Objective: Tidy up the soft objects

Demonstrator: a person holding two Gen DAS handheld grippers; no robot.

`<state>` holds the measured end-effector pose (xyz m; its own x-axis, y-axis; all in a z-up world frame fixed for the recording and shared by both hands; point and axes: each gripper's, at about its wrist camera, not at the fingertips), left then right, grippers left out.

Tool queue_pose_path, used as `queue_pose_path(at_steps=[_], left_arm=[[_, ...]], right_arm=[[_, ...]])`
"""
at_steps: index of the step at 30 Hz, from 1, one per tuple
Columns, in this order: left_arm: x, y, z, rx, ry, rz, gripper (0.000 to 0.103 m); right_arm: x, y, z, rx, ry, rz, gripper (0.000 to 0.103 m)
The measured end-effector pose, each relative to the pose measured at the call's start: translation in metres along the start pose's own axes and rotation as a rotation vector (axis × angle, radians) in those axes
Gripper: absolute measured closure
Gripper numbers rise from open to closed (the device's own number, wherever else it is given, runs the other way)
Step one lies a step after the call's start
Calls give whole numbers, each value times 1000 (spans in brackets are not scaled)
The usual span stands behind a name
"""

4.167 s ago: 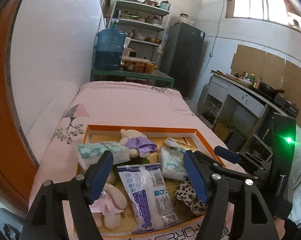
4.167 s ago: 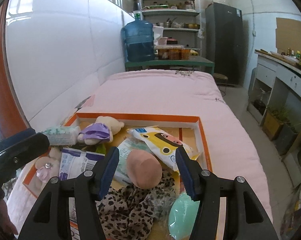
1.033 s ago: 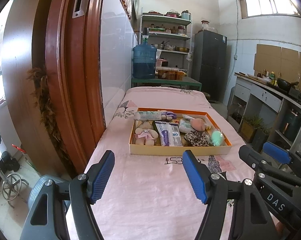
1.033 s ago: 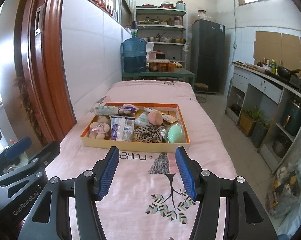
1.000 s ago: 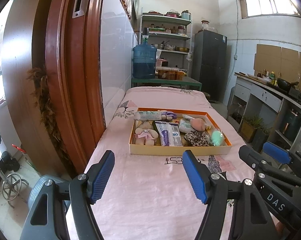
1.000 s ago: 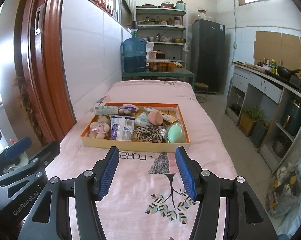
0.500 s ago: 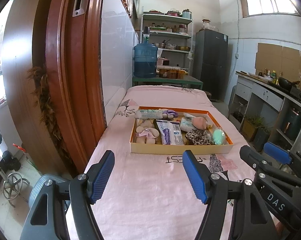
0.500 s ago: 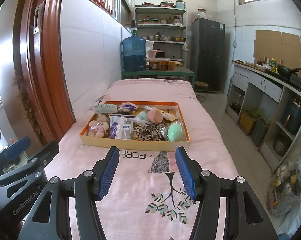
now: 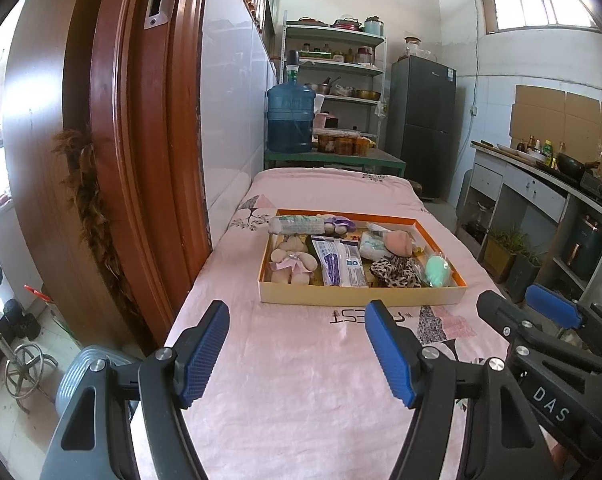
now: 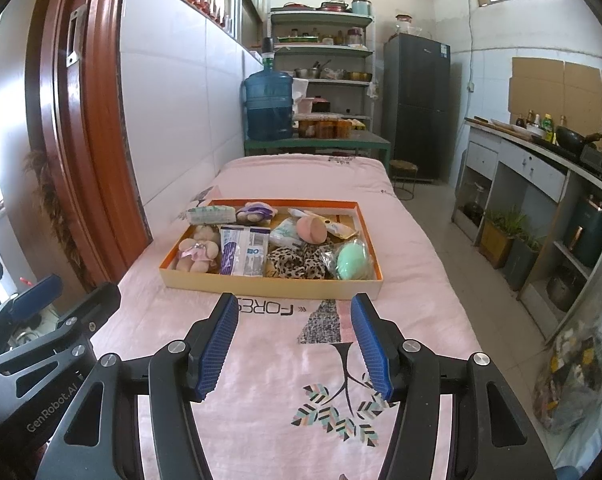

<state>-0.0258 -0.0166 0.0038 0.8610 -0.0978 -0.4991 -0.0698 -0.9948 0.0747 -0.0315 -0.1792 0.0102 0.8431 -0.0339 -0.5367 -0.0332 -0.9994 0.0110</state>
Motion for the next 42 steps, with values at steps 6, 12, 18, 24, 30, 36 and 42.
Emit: queue_pose_path(at_steps=[6,12,18,24,30,36,42], left_arm=[[1,2,2,3,-5,0,33],[2,2,2,2,-6,1,33],[2,2,2,3,-5,0,33],[2,2,2,1,-7,1,33],[2,2,1,2,-7,2,33],[1,2,2,2,-8,2,33],[2,3,2,2,-9,2,33]], right_arm=[[1,0,1,0,-1,0,43],[2,0,2,0,-3,-1,43],[3,0,2,1,-5,-2,43],[3,0,2,0,-6,-3,43],[6,0,4,-2,-9,-6,43],[8,0,4,-3,-13,-7,43],[8,-1,4,-5,-12,-8,43]])
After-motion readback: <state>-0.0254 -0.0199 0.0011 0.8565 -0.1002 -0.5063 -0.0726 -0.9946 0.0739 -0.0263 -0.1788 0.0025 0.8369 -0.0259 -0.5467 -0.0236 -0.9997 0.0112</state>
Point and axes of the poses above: each gripper's, at about its wrist camera, not at the fingertips, and x roughly the way its jaws point, y to its right, z to its underside, and after that the axes turned 3 degrees about z, right-handed
